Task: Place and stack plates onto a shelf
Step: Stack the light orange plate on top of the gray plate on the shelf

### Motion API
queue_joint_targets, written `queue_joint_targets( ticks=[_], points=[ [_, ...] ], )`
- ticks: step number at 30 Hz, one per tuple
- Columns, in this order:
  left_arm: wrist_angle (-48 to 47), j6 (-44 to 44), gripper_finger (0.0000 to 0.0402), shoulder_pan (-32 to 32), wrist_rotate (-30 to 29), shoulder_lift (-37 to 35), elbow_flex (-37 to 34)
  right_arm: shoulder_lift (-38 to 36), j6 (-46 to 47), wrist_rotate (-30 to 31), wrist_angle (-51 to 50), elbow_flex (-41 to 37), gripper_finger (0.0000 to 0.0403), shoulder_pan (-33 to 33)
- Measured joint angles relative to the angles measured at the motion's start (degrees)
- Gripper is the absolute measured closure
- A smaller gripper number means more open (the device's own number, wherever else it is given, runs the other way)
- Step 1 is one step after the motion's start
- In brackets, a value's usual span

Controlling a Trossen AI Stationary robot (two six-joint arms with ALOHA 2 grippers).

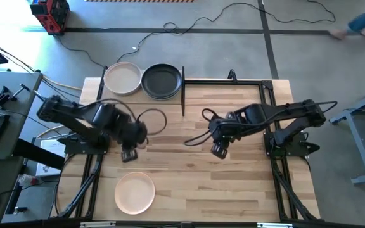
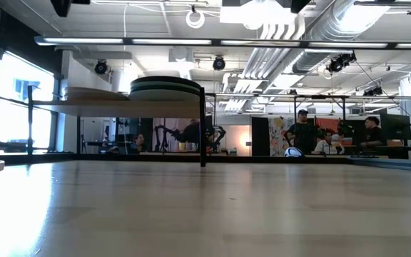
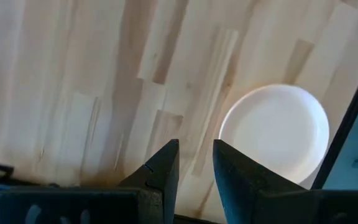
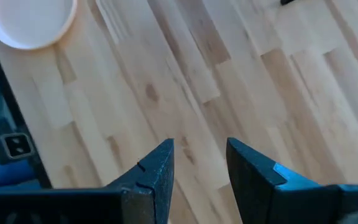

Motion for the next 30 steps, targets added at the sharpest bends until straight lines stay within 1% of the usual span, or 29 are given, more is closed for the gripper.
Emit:
queue_joint_targets(
  ticks=[10, 14, 16, 20, 24, 30],
  points=[
    [0.23, 0.4, 0.0316, -13.89, -4.81, 0.0, 0.01, 0.0, 9.69, 4.15, 0.6, 0.0, 0.0277, 4.54],
    [0.8, -2.17, 0.0316, -18.47, -6.7, 0.01, -0.34, 0.0, 13.17, 6.28, 0.63, 0.0, 0.0277, 6.38],
    [2.32, -4.14, 0.0316, -20.05, -6.73, -0.17, -2.61, 0.0, 14.35, 7.26, 0.64, 0.01, 0.0277, 7.26],
    [4.67, -7.25, 0.0316, -23.29, -6.87, -1.16, -9.28, 0.02, 16.5, 9.29, 0.78, 0.01, 0.0277, 8.47],
    [8.44, -10.09, 0.0316, -25.71, -6.76, -1.09, -14.75, 0.02, 16.53, 9.38, 1.83, 0.02, 0.0277, 8.74],
    [15.64, -12.38, 0.0316, -28.35, -4.36, -1.09, -21.81, 0.02, 16.48, 9.43, 3.13, 0.02, 0.0277, 8.65]
  ],
)
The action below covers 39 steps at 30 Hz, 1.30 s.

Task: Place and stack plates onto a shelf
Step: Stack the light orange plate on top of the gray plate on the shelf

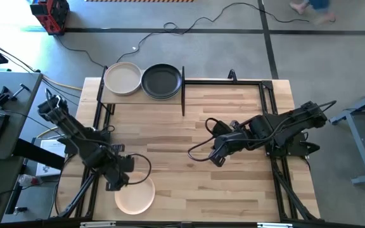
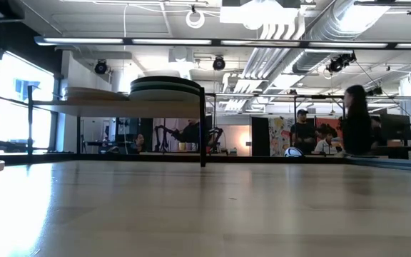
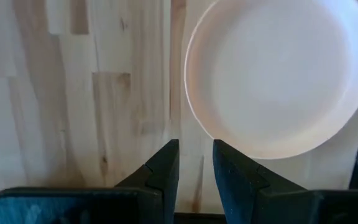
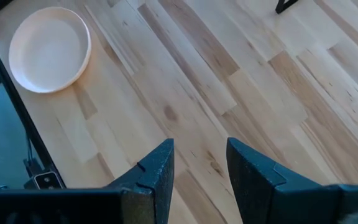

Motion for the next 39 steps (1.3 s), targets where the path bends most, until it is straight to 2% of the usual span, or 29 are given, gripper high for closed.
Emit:
queue_joint_targets(
  ticks=[6, 13, 23, 39],
  points=[
    [5.75, -3.0, 0.0316, -1.88, 0.65, 0.0, -6.0, 0.0, 0.02, 0.0, 0.75, 0.0, 0.0277, 0.0],
    [17.11, -6.35, 0.0316, -4.18, 1.19, 0.0, -12.31, 0.0, 0.02, 0.0, 0.77, 0.0, 0.0277, 0.0],
    [24.56, -17.04, 0.0316, -5.61, 1.65, 0.0, -20.38, 0.0, -0.02, -0.02, 0.77, 0.0, 0.0277, 0.0],
    [25.57, -17.6, 0.0316, -5.92, 1.89, 2.52, -21.37, 0.0, -0.04, -0.02, 0.82, 0.0, 0.0277, 0.0]
  ],
)
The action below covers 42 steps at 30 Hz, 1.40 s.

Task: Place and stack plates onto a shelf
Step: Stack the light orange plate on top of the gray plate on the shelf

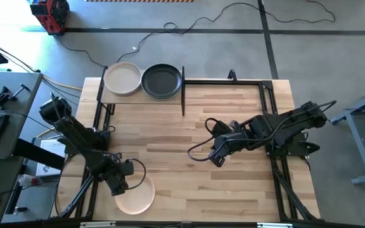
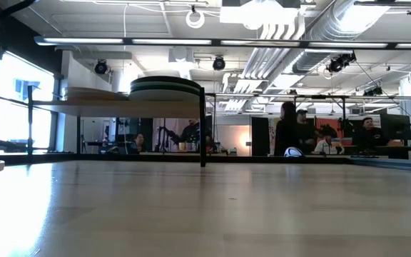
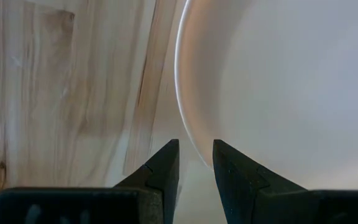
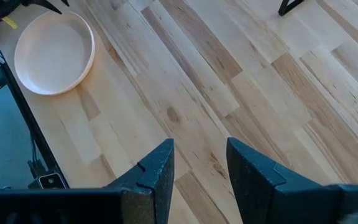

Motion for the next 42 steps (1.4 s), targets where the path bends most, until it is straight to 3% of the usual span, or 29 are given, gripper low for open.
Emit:
queue_joint_targets(
  ticks=[20, 30, 42],
  points=[
    [2.01, -3.47, 0.0318, 0.02, 1.52, 7.46, 0.12, 0.0, 0.02, 0.02, 0.61, 0.0, 0.0277, 0.0],
    [3.41, -4.09, 0.0394, 0.03, 2.4, 7.47, 0.28, 0.0, 0.02, 0.0, 0.59, 0.0, 0.0277, 0.0],
    [1.04, -4.42, 0.04, 3.67, 2.39, -1.46, -0.07, 0.0, -0.25, 1.03, 0.57, 0.0, 0.0277, 0.0]
  ],
)
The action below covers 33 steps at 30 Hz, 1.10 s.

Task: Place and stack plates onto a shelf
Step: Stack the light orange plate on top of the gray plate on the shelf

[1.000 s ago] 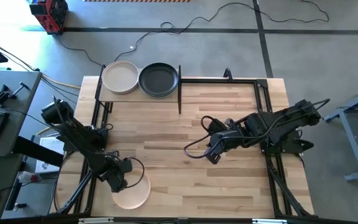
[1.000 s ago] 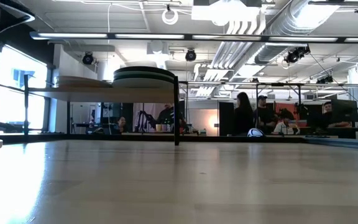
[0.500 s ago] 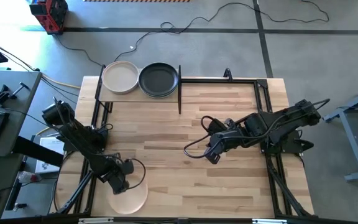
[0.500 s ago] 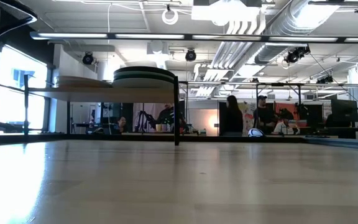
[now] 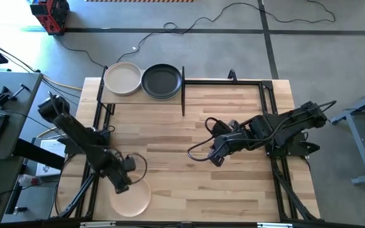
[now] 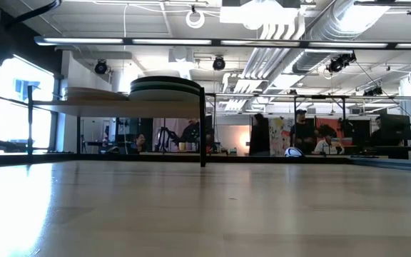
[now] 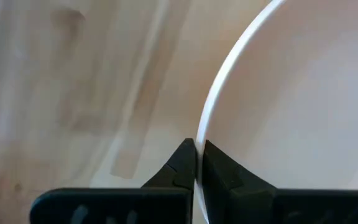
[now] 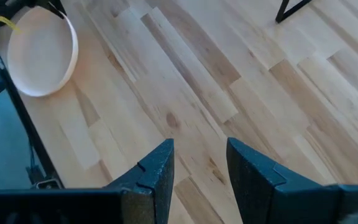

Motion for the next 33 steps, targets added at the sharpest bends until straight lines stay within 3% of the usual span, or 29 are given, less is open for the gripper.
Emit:
queue_joint_targets(
  ticks=[10, 18, 27, 33],
  points=[
    [-2.67, -2.92, 0.0401, 8.07, -0.73, -13.61, 0.02, 0.0, 0.01, 4.33, -0.03, 0.0, 0.0277, 0.0],
    [-2.63, -6.51, 0.0401, 14.67, -9.34, -23.04, 0.02, 0.0, -0.94, 9.63, -0.27, 0.0, 0.0277, -0.7],
    [-1.34, -7.22, 0.0401, 24.08, -20.29, -29.13, 0.07, 0.0, -13.44, 11.1, -0.29, 0.0, 0.0277, -6.17],
    [0.37, -7.01, 0.0401, 31.14, -24.12, -31.44, 0.09, 0.0, -23.41, 11.27, -0.29, 0.0, 0.0277, -11.97]
  ],
)
